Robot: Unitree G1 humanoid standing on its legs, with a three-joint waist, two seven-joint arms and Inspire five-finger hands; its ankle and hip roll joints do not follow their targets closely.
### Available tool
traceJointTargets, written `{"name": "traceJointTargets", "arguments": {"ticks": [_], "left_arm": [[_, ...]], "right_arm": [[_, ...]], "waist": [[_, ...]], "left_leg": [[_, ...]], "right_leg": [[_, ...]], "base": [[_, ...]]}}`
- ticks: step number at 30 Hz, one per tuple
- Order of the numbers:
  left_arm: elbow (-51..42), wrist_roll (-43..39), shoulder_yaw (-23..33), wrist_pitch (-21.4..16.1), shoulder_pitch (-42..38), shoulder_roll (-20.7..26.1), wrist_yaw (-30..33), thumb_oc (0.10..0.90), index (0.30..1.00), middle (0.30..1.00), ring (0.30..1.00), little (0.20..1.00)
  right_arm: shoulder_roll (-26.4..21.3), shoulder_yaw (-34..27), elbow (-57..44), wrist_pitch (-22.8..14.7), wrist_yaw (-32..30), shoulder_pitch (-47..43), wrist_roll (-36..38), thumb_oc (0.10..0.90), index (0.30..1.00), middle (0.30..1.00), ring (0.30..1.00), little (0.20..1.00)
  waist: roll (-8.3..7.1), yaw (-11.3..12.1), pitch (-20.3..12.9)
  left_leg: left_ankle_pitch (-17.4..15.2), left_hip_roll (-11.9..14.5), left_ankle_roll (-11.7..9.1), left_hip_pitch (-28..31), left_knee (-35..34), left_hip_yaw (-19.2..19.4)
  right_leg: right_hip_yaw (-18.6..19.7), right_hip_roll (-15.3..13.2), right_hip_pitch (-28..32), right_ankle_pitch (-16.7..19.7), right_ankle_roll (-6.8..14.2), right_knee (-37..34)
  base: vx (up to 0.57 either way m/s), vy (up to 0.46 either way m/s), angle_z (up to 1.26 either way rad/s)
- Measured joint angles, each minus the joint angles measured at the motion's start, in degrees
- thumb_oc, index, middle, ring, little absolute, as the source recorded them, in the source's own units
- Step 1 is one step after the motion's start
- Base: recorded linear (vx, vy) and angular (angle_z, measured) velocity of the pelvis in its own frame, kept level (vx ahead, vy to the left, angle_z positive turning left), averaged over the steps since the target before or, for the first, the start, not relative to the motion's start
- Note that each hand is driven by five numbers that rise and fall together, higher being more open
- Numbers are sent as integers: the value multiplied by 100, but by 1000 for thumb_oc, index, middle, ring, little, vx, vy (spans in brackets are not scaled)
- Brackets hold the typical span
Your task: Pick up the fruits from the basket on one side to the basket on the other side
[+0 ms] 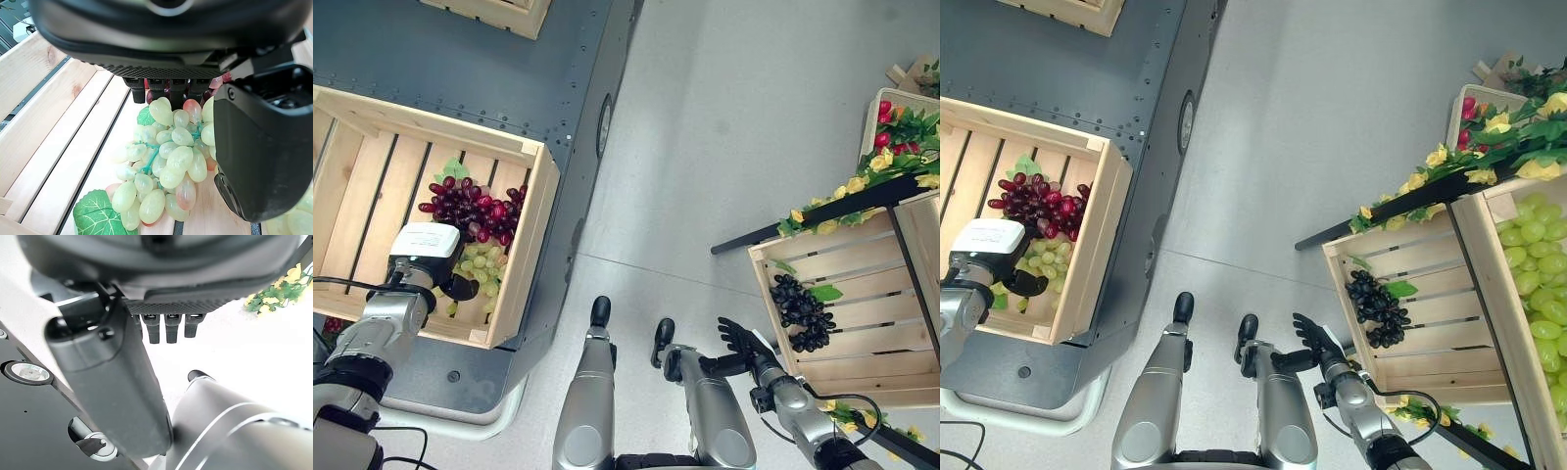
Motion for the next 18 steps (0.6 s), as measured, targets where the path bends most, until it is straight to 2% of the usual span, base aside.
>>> {"name": "traceJointTargets", "arguments": {"ticks": [5,13,18], "left_arm": [[-51,23,4,-154,51,164,-122,800,900,900,900,900],[-73,378,-14,-149,37,174,-175,800,900,900,900,900],[12,472,-240,-54,-33,168,-197,800,900,900,900,900]], "right_arm": [[0,1,-1,1,-15,0,0,800,900,900,900,900],[-4,48,2,0,-77,-8,4,800,900,900,900,900],[-5,72,14,-4,-104,-26,11,800,900,900,900,900]], "waist": [[1,5,0],[1,14,0],[1,9,0]], "left_leg": [[1,-3,1,2,-10,0],[2,-5,0,3,-5,-1],[0,-4,0,1,-8,-2]], "right_leg": [[-16,-4,0,4,-8,1],[-34,-10,2,4,-7,2],[-36,-8,2,3,-4,-10]], "base": [[0,0,0],[0,0,0],[0,0,0]]}}
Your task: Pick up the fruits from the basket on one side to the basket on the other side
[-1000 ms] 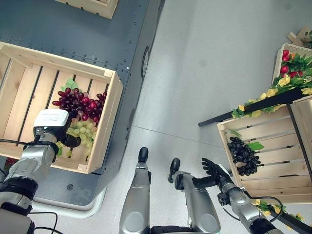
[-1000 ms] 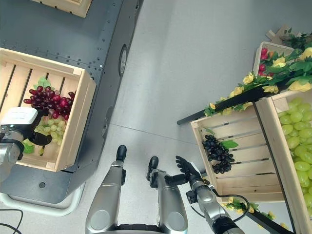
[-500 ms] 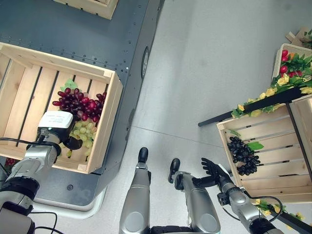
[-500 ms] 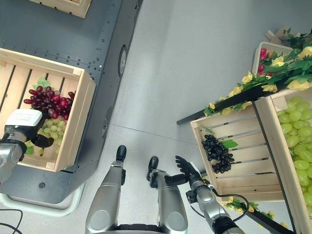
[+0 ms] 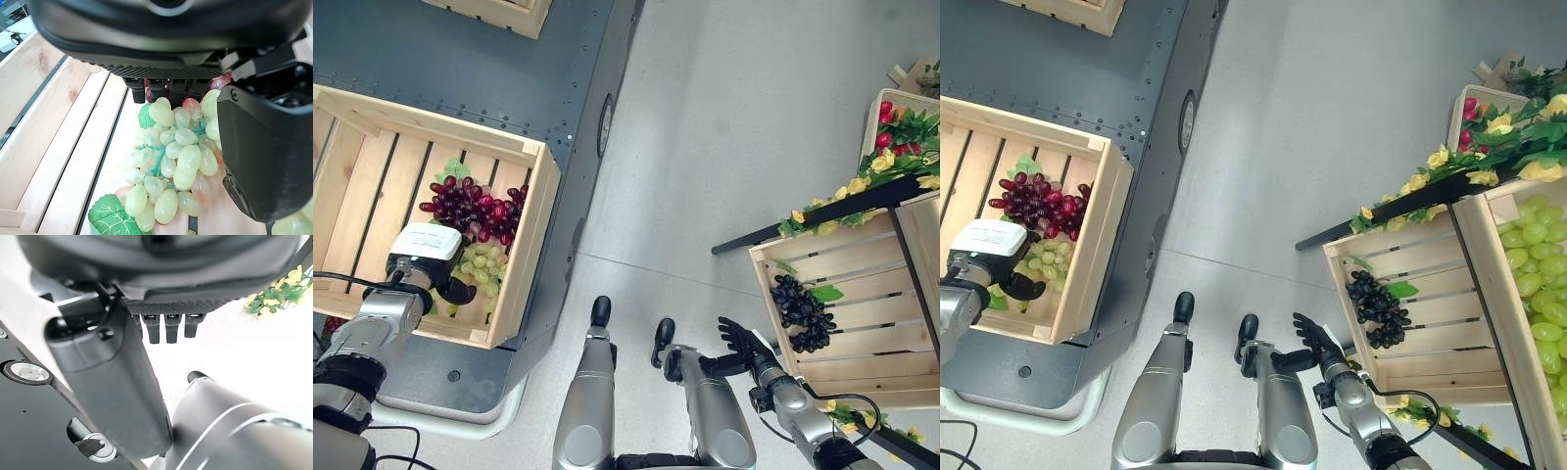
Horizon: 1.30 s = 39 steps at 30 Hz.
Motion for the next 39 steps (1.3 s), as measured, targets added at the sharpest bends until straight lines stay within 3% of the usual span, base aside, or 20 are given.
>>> {"name": "traceJointTargets", "arguments": {"ticks": [4,16,17,19,20,21,27,39], "left_arm": [[201,188,-181,39,-190,-81,-20,800,900,900,900,900],[642,795,-662,1104,-622,-720,213,800,900,900,900,900],[703,816,-661,1200,-654,-807,284,753,829,829,829,829],[786,899,-668,1380,-685,-952,340,573,559,559,559,559],[835,929,-671,1501,-732,-1035,373,450,375,375,375,375],[885,995,-737,1572,-791,-1077,376,400,300,300,300,300],[1472,987,-799,1862,-912,-1237,408,400,300,300,300,300],[1642,832,-837,1880,-841,-1289,591,400,300,300,300,300]], "right_arm": [[1,40,52,0,-2,-59,10,800,900,900,900,900],[2,194,142,2,-23,-203,44,800,900,900,900,900],[-2,253,157,2,-56,-235,49,800,900,900,900,900],[4,294,197,2,-84,-296,51,800,900,900,900,900],[5,306,211,3,-92,-334,51,800,900,900,900,900],[5,307,211,3,-93,-344,52,800,900,900,900,900],[19,501,223,6,-94,-480,53,800,900,900,900,900],[19,499,243,82,-121,-550,43,800,900,900,900,900]], "waist": [[-1,-4,-1],[-10,-50,-6],[-11,-52,-6],[-11,-59,-6],[-12,-73,-7],[-12,-75,-7],[-146,-247,-12],[-146,-230,-12]], "left_leg": [[-1,4,1,-1,-1,-2],[-2,27,3,3,7,-5],[-2,31,3,4,12,-5],[-2,32,3,4,17,-5],[-1,32,4,4,17,-5],[-1,33,4,4,17,-5],[0,34,9,4,5,5],[19,29,31,74,-43,28]], "right_leg": [[1,8,9,8,6,-26],[6,42,36,27,30,-73],[7,46,39,28,32,-76],[19,46,40,31,35,-76],[18,47,40,35,39,-77],[18,48,41,37,39,-78],[23,53,40,64,15,-101],[37,41,74,66,11,-93]], "base": [[0,0,0],[0,0,0],[0,0,0],[0,0,0],[0,0,0],[0,0,0],[0,0,0],[0,0,0]]}}
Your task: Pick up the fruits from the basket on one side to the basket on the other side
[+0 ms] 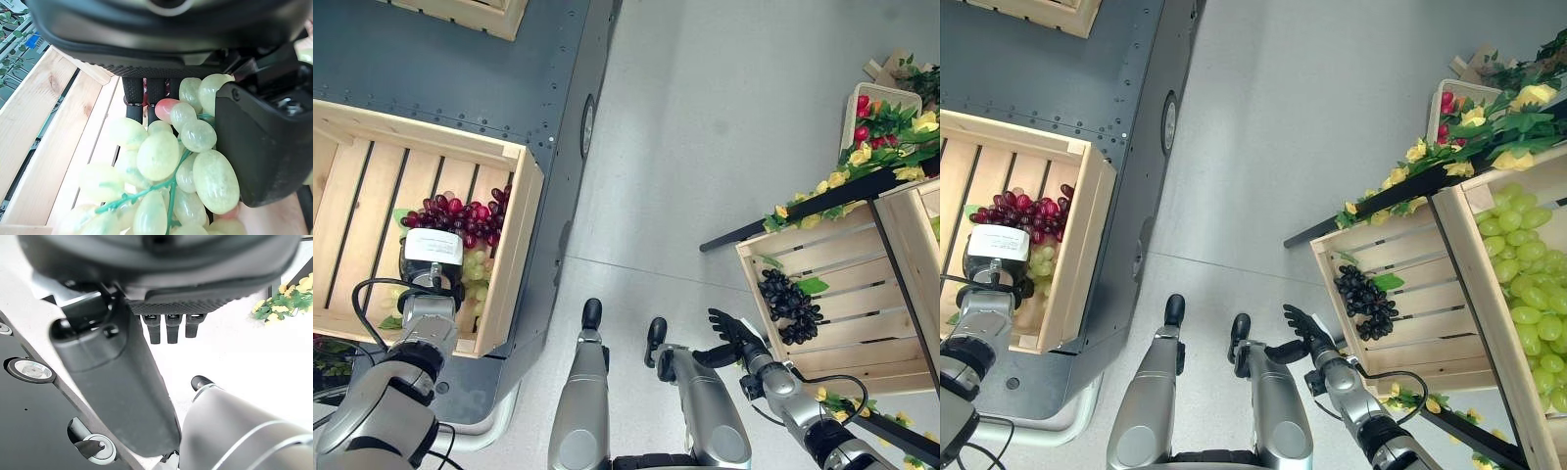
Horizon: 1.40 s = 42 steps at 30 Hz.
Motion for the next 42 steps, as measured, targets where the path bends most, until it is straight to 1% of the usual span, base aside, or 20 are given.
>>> {"name": "traceJointTargets", "arguments": {"ticks": [6,8,10,12,13,15,18,20,22,23,25,26,27,29,30,32,36,39,42], "left_arm": [[40,-382,193,-14,216,1,305,400,300,300,300,300],[-40,-482,459,-91,373,16,427,400,300,300,300,300],[-292,-508,774,-149,640,68,524,400,300,300,300,300],[-508,-505,937,-226,824,169,562,400,300,300,300,300],[-691,-500,1088,-252,959,253,556,400,300,300,300,300],[-1112,-498,1260,-292,1292,477,544,400,300,300,300,300],[-1563,-495,1519,-348,1653,676,545,400,300,300,300,300],[-1923,-491,1819,-399,1929,794,475,400,300,300,300,300],[-2136,-483,1939,-416,2062,877,416,400,300,300,300,300],[-2219,-481,2009,-461,2107,932,378,400,300,300,300,300],[-2478,-481,2188,-514,2299,1112,248,400,300,300,300,300],[-2589,-481,2255,-526,2342,1167,210,400,300,300,300,300],[-2624,-481,2284,-527,2359,1179,201,400,300,300,300,300],[-2832,-481,2449,-529,2532,1208,120,400,300,300,300,300],[-2852,-481,2448,-536,2560,1206,85,400,300,300,300,300],[-2961,-481,2471,-537,2679,1253,25,400,300,300,300,300],[-3366,-479,2516,-558,3135,1286,-45,400,300,300,300,300],[-3551,-480,2516,-592,3232,1287,-87,400,300,300,300,300],[-3723,-480,2516,-639,3238,1310,-133,400,300,300,300,300]], "right_arm": [[0,-4,-3,9,0,10,-5,800,900,900,900,900],[-2,-11,-10,9,0,31,-4,800,900,900,900,900],[0,-30,-43,9,-2,85,-4,800,900,900,900,900],[0,-48,-58,7,-2,136,-3,800,900,900,900,900],[0,-88,-92,5,-2,183,-1,800,900,900,900,900],[6,-144,-180,-8,-2,297,8,800,900,900,900,900],[4,-314,-378,-13,-14,470,78,800,900,900,900,900],[32,-381,-449,-14,-15,515,180,800,900,900,900,900],[36,-468,-546,-13,-14,573,179,800,900,900,900,900],[27,-530,-605,-16,-15,620,179,800,900,900,900,900],[28,-541,-667,-15,-15,622,180,800,900,900,900,900],[17,-562,-728,-16,-17,653,180,800,900,900,900,900],[14,-574,-742,-16,-17,656,180,800,900,900,900,900],[10,-700,-829,-16,-20,660,180,800,900,900,900,900],[-14,-726,-864,-16,-52,652,181,800,900,900,900,900],[-15,-725,-908,-19,-125,654,184,800,900,900,900,900],[-47,-733,-1251,-51,-149,812,199,800,900,900,900,900],[-49,-721,-1475,-126,-149,884,238,800,900,900,900,900],[-76,-718,-1672,-147,-144,944,399,800,900,900,900,900]], "waist": [[5,41,3],[13,74,6],[30,104,11],[48,137,21],[84,202,40],[107,297,40],[165,399,15],[236,436,-7],[292,500,-15],[368,576,-33],[467,603,-77],[520,652,-116],[544,698,-142],[672,723,-277],[743,729,-352],[779,725,-440],[794,737,-711],[791,777,-732],[790,847,-735]], "left_leg": [[15,-9,-17,240,-156,30],[25,-1,-30,379,-225,24],[80,0,-54,600,-432,-12],[140,-1,-70,778,-617,-54],[169,8,-79,881,-732,-64],[237,34,-101,1079,-961,-101],[287,42,-108,1307,-1174,-169],[306,44,-113,1483,-1337,-244],[321,47,-108,1602,-1445,-257],[322,46,-108,1708,-1529,-276],[324,35,-106,1840,-1641,-387],[323,35,-107,1900,-1684,-389],[323,34,-107,1919,-1710,-390],[324,3,-106,1932,-1745,-398],[324,-21,-106,1942,-1747,-400],[324,-37,-106,2005,-1777,-400],[325,-49,-104,2162,-1904,-395],[358,-45,-56,2248,-1979,-394],[367,-42,-44,2247,-1981,-387]], "right_leg": [[3,-26,177,-20,-25,-25],[-12,-20,307,-29,-38,-84],[-64,-28,514,-33,-43,-204],[-116,-28,663,-39,-51,-306],[-126,-34,744,-42,-57,-360],[-173,-14,930,-42,-61,-515],[-233,6,1172,-38,-59,-725],[-313,13,1399,-32,-50,-911],[-327,24,1525,-27,-43,-1022],[-344,28,1653,-23,-37,-1114],[-464,44,1893,8,-20,-1350],[-476,51,1985,21,-12,-1448],[-485,53,2015,26,-6,-1488],[-511,57,2124,74,29,-1671],[-556,48,2207,99,45,-1774],[-620,38,2331,130,64,-1911],[-631,78,2651,324,94,-2381],[-631,110,2787,432,92,-2580],[-628,114,2782,453,101,-2588]], "base": [[2,-6,0],[30,-58,2],[41,-55,10],[41,-80,13],[62,-114,10],[58,-90,9],[64,-75,13],[85,-90,18],[52,-54,9],[87,-85,14],[81,-73,24],[39,-30,17],[39,-26,9],[44,-33,15],[46,-34,19],[48,-35,14],[43,-20,3],[0,0,0],[4,-44,-3]]}}
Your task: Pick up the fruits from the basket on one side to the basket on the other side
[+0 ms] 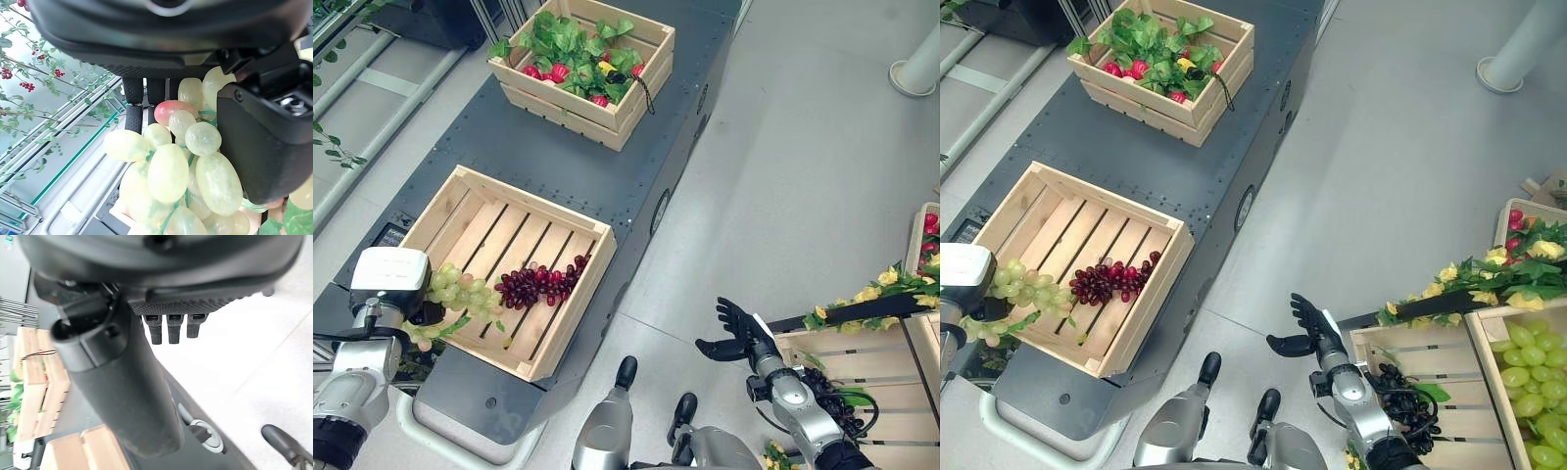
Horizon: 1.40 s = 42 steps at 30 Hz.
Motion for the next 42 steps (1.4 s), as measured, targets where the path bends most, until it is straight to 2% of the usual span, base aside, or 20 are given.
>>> {"name": "traceJointTargets", "arguments": {"ticks": [7,10,14,17,22,24,29,35,42], "left_arm": [[-807,103,3,-219,97,492,-210,400,300,300,300,300],[-1190,267,59,-298,82,709,-332,400,300,300,300,300],[-1753,622,89,-678,-139,1061,-604,400,300,300,300,300],[-1918,778,-4,-888,-585,1227,-779,400,300,300,300,300],[-2190,997,-523,-1096,-1588,1547,-1169,400,300,300,300,300],[-2324,997,-580,-1151,-1725,1556,-1232,400,300,300,300,300],[-2538,999,-1204,-1258,-2281,1563,-1328,400,300,300,300,300],[-2794,1192,-1481,-1334,-2554,1562,-1538,400,300,300,300,300],[-3039,1212,-1848,-1338,-3049,1559,-1643,400,300,300,300,300]], "right_arm": [[-269,84,-1079,-41,139,52,294,800,900,900,900,900],[-390,238,-1541,-89,224,-222,670,800,900,900,900,900],[-484,543,-1869,-114,373,-857,848,800,900,900,900,900],[-568,724,-2003,-109,491,-1246,1191,800,900,900,900,900],[-597,946,-2358,85,629,-1690,1477,800,900,900,900,900],[-579,1051,-2461,162,643,-1826,1599,800,900,900,900,900],[-575,1259,-2593,420,646,-2207,1814,800,900,900,900,900],[-392,1403,-2603,675,591,-2402,2053,800,900,900,900,900],[-142,1634,-2647,705,277,-2769,2071,800,900,900,900,900]], "waist": [[-42,104,-35],[-40,152,-60],[-36,206,-155],[-9,325,-235],[10,349,-398],[18,338,-436],[65,333,-497],[73,335,-502],[78,342,-504]], "left_leg": [[34,-17,47,-11,-20,-28],[40,-24,52,-10,-20,-78],[52,-48,47,-3,-20,-168],[52,-60,48,-3,-21,-181],[60,-116,59,-1,-21,-283],[60,-129,59,-1,-21,-284],[61,-184,60,-1,-21,-286],[61,-190,60,-1,-21,-295],[62,-214,62,-1,-20,-313]], "right_leg": [[-12,-8,-5,18,21,-1],[-19,-11,8,23,19,-7],[-133,-17,99,35,29,-102],[-137,-28,109,42,36,-116],[-155,-57,184,66,73,-209],[-155,-68,184,70,79,-213],[-153,-101,185,82,101,-216],[-148,-129,189,91,117,-229],[-161,-137,241,127,142,-313]], "base": [[11,-60,2],[2,-76,4],[4,-33,15],[8,-19,2],[0,-27,9],[0,0,0],[0,0,0],[2,-20,1],[-9,-25,1]]}}
